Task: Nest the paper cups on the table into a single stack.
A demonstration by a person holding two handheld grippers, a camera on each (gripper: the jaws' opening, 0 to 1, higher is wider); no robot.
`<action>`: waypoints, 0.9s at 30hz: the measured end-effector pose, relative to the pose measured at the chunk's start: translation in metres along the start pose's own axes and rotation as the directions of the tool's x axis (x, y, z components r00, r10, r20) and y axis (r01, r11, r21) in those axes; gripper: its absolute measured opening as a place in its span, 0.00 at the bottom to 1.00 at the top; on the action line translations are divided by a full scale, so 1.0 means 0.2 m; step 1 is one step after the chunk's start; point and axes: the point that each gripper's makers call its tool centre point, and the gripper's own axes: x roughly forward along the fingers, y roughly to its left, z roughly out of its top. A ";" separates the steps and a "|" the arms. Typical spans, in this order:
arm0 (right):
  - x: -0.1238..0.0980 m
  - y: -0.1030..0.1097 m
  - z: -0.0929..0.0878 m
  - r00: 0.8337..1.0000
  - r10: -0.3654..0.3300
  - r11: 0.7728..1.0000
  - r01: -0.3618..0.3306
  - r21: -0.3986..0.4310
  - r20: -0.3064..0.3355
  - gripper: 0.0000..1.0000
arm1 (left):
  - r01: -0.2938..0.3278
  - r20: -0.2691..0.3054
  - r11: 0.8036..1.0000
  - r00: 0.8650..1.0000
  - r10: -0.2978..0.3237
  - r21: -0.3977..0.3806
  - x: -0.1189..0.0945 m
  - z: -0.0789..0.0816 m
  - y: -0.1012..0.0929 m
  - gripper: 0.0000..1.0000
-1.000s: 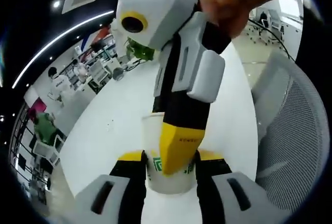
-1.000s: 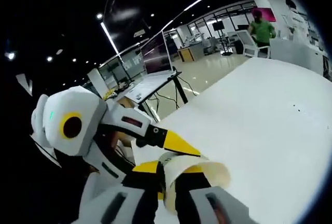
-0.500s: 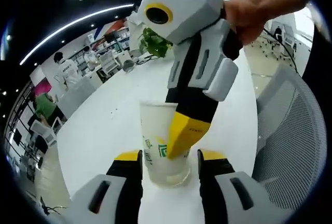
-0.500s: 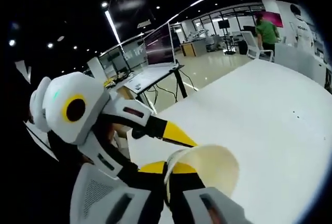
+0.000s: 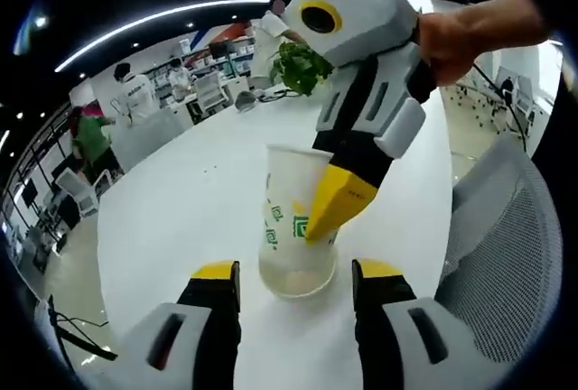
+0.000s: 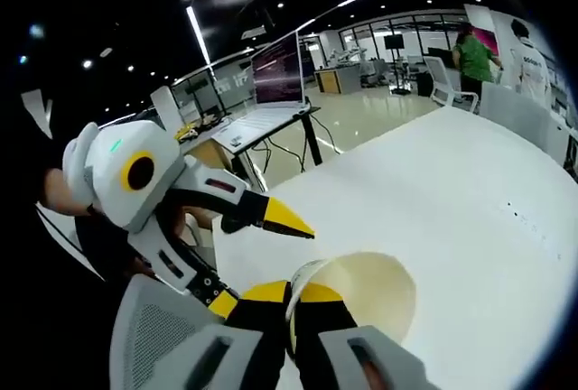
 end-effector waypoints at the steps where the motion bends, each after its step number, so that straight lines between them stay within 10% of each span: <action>1: 0.00 0.01 0.00 1.000 -0.001 1.000 0.001 -0.007 -0.006 0.00 | 0.000 0.004 1.000 1.000 0.000 -0.026 -0.01 0.00 0.00 0.48; 27: 0.12 0.00 -0.06 0.989 -0.034 0.984 0.008 -0.178 -0.145 0.00 | -0.038 -0.002 0.973 0.999 0.038 -0.228 -0.05 -0.18 0.03 0.50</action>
